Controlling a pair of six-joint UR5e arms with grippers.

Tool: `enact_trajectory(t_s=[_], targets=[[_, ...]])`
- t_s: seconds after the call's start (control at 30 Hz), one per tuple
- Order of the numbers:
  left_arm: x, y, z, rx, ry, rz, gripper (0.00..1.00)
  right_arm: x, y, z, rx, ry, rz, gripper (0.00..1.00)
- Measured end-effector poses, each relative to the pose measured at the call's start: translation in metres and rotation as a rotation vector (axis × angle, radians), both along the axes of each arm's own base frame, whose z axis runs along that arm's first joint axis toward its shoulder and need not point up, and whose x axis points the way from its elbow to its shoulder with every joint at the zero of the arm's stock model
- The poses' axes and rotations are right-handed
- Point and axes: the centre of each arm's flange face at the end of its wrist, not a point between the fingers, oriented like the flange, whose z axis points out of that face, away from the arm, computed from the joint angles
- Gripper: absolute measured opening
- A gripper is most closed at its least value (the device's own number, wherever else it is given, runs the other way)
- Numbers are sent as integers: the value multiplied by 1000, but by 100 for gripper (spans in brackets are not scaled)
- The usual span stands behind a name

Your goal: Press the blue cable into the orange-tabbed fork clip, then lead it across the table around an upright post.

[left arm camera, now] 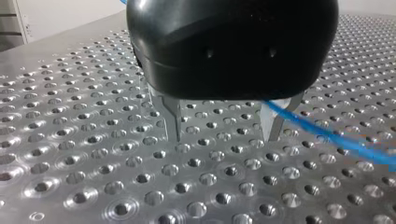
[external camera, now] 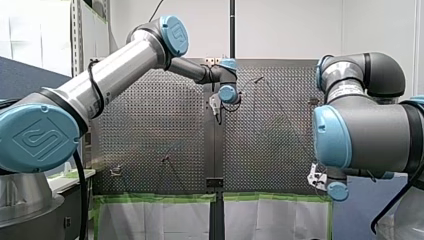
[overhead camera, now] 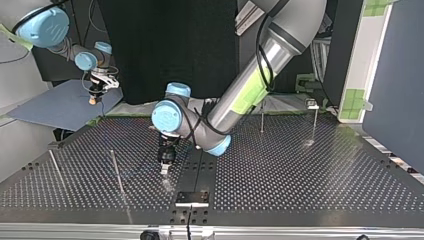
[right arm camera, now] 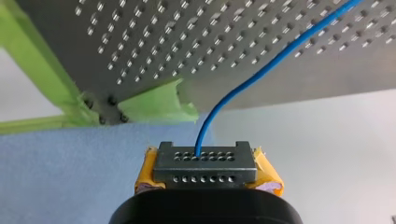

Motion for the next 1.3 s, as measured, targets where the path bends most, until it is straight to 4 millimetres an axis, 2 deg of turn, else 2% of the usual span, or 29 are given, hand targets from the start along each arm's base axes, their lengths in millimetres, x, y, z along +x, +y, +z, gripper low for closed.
enact_trajectory(t_s=[0.2, 0.43, 1.07, 1.3], targets=[[3, 3, -1, 0, 0, 5, 82, -5, -2, -21, 13, 1, -20, 0], [5, 6, 0, 0, 0, 9, 82, -5, 9, -51, 52, 0, -22, 0], [4, 7, -2, -5, 23, 7, 82, 1, 68, -146, 210, -5, -14, 0], [4, 8, -2, -26, 32, 5, 82, 2, 74, -156, 228, -6, -13, 0]])
